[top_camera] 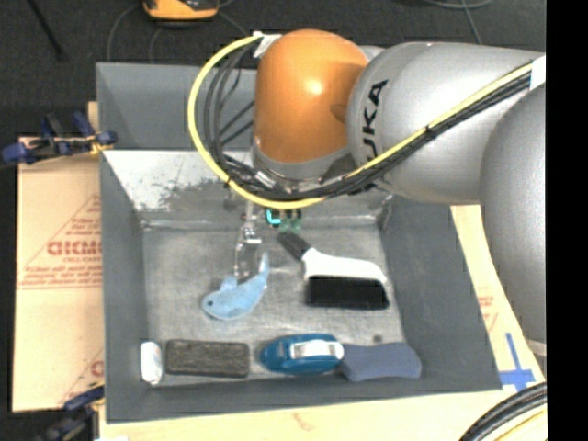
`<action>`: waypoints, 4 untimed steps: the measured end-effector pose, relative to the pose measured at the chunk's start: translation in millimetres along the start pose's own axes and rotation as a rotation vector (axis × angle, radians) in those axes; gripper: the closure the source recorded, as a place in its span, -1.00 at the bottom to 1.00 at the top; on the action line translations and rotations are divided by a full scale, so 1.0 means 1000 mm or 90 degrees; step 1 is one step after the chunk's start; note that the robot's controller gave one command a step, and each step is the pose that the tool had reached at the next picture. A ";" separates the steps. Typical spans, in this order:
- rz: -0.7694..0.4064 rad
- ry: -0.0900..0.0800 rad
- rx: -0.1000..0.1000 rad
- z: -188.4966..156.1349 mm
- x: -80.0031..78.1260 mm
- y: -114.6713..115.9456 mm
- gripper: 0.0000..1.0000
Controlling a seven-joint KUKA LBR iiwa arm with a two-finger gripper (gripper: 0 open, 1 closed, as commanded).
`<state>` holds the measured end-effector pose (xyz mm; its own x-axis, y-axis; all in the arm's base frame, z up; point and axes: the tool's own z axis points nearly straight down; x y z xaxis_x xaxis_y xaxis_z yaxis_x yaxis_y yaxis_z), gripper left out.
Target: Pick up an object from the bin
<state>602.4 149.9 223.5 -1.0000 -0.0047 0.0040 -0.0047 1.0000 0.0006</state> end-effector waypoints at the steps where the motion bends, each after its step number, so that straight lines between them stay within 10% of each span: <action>1: 0.002 -0.005 -0.001 -0.005 -0.002 -0.001 -1.00; 4: -0.259 -0.003 0.000 0.080 0.025 -0.039 -1.00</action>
Offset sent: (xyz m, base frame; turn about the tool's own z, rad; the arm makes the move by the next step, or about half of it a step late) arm -0.0340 -0.0341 -0.1535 -0.4023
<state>577.1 111.0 143.2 -0.9162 -0.4006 -0.0009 -0.4006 0.9162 0.0007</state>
